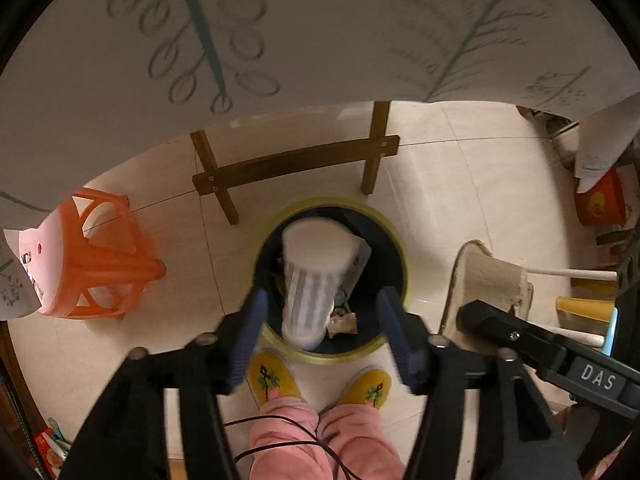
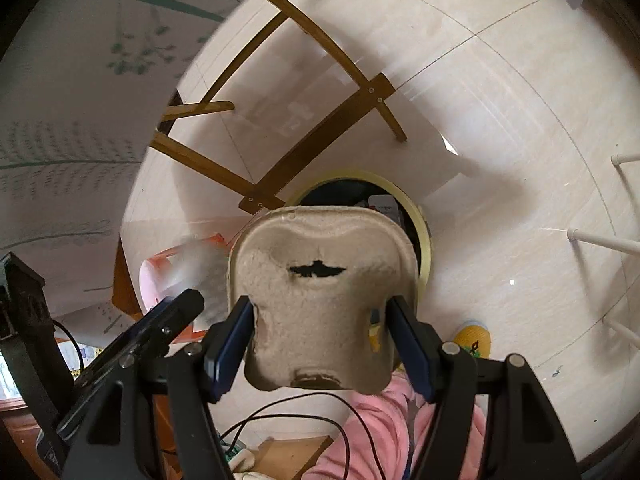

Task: Collect trash
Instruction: 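Carry the cup holder and paper cup down over the trash bin, then open both tools to drop the cup holder and cup into the bin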

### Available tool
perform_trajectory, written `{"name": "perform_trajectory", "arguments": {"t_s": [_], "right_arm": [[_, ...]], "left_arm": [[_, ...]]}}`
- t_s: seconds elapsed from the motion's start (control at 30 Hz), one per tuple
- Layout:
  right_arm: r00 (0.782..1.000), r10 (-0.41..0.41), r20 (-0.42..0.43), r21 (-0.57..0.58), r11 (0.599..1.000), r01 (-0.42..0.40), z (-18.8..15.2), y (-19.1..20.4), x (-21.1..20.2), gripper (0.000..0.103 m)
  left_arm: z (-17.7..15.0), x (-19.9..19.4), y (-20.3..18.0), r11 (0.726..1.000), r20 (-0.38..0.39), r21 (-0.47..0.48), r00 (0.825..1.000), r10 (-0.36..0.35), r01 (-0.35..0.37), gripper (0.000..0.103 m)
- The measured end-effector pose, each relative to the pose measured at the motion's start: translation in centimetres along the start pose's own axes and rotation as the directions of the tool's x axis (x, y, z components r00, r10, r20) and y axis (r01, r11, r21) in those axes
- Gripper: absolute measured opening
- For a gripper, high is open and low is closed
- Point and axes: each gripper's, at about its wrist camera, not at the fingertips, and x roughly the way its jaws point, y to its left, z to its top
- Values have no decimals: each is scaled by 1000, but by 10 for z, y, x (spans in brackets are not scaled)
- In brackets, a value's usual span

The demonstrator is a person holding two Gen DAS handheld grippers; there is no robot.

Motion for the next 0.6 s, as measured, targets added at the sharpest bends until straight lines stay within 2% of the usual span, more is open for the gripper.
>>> {"name": "perform_trajectory", "arguments": {"t_s": [0.07, 0.37, 0.6], "right_arm": [[1000, 3, 1, 6, 1000, -3, 0, -2, 4, 68], [1000, -3, -13, 1, 1000, 3, 2, 0, 30, 69], [1000, -27, -8, -32, 999, 27, 5, 14, 50, 69]], "left_arm": [[1, 6, 2, 1000, 0, -5, 1000, 8, -8, 71], [-5, 19, 25, 996, 12, -35, 996, 85, -84, 97], [-11, 9, 45, 991, 37, -55, 991, 128, -126, 100]]}}
